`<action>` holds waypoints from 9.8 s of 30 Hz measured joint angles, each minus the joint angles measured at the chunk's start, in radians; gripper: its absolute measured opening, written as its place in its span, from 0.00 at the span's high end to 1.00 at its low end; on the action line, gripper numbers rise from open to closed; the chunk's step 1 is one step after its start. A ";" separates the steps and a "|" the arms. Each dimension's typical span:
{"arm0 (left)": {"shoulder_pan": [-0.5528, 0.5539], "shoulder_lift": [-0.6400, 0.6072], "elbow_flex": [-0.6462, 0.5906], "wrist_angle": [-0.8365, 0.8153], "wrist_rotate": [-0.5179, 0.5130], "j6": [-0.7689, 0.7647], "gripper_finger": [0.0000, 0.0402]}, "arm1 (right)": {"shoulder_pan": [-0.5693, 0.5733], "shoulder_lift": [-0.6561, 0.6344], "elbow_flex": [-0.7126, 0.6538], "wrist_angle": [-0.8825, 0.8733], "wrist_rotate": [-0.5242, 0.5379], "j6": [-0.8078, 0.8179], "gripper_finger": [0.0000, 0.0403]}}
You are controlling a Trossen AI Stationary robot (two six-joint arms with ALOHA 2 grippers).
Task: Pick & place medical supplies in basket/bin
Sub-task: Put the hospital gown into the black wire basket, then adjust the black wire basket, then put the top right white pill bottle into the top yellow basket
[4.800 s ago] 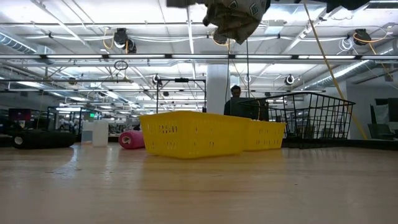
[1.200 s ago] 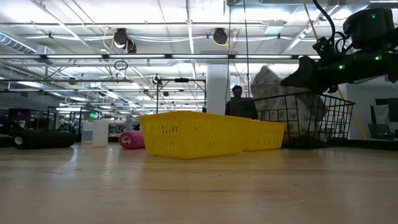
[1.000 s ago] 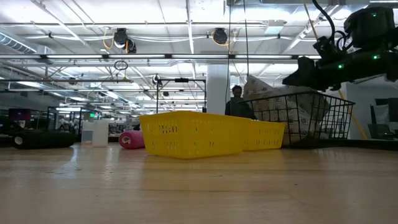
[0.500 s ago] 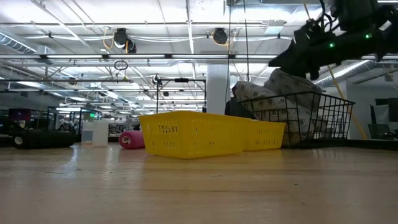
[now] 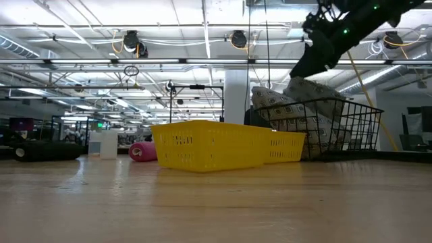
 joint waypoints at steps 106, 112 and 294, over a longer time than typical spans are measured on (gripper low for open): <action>0.000 0.000 0.000 -0.034 -0.002 -0.076 0.67 | -0.247 0.295 0.189 -0.317 -0.038 -0.058 0.98; 0.000 0.000 0.000 -0.036 -0.053 -0.077 0.67 | -0.173 0.061 0.190 -0.325 -0.104 -0.053 0.98; 0.705 0.297 0.000 -0.618 0.094 -0.663 0.30 | 0.963 -0.674 -0.720 0.529 0.017 0.022 1.00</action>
